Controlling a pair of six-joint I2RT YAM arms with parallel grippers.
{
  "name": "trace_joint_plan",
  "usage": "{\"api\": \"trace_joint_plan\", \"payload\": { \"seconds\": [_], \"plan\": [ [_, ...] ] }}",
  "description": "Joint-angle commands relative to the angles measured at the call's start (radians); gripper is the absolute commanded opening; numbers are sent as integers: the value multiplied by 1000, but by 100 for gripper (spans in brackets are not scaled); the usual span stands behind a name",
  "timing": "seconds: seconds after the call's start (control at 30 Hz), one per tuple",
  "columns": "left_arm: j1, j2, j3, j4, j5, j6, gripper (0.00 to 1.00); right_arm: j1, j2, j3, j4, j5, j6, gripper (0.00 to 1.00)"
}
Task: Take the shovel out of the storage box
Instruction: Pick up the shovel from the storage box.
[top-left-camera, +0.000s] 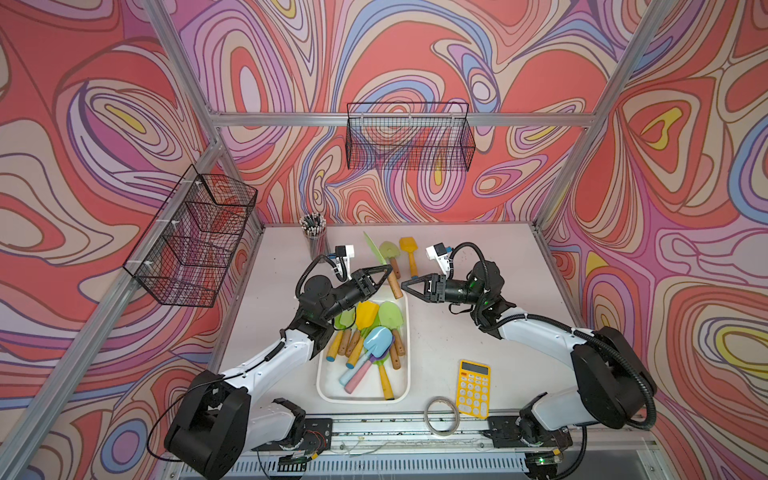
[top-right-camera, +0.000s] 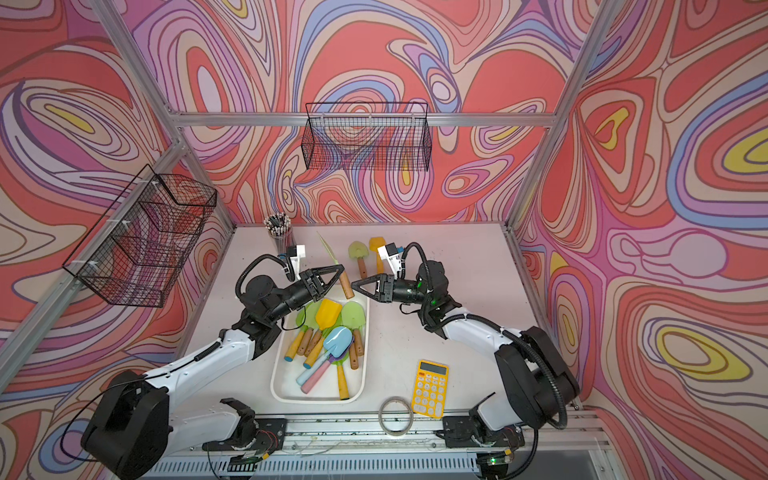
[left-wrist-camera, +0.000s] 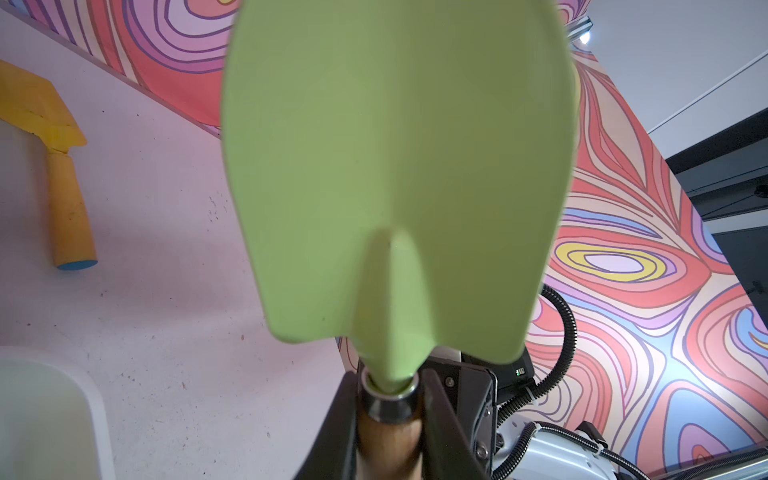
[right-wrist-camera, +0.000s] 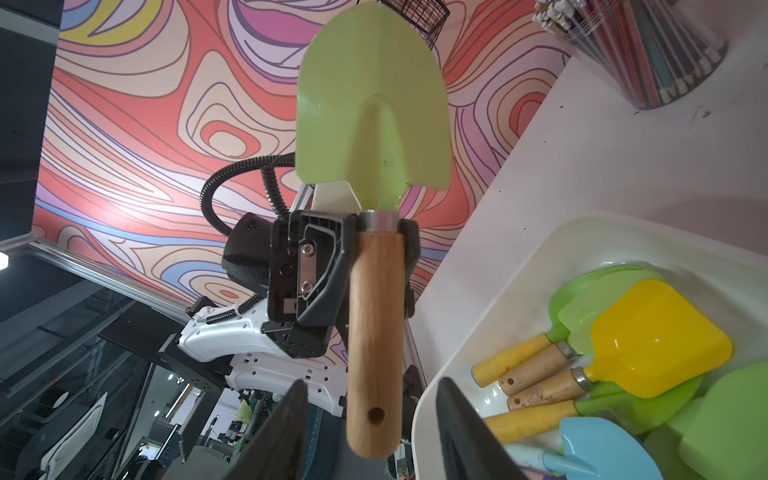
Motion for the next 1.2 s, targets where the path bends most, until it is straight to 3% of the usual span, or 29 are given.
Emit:
{"api": "trace_joint_plan", "payload": {
  "seconds": [0.0, 0.4, 0.8, 1.07, 1.17],
  "plan": [
    [6, -4, -5, 112, 16, -21, 7, 11, 22, 10, 101, -19, 59, 52],
    [7, 18, -12, 146, 10, -31, 7, 42, 45, 18, 165, -38, 103, 51],
    [7, 51, -19, 209, 18, -61, 7, 48, 74, 28, 218, -45, 137, 44],
    [7, 50, -28, 214, 30, -65, 8, 47, 78, 30, 183, -31, 122, 28],
    [7, 47, -30, 204, 32, -63, 17, 47, 73, 33, 152, -22, 106, 24]
  ]
}}
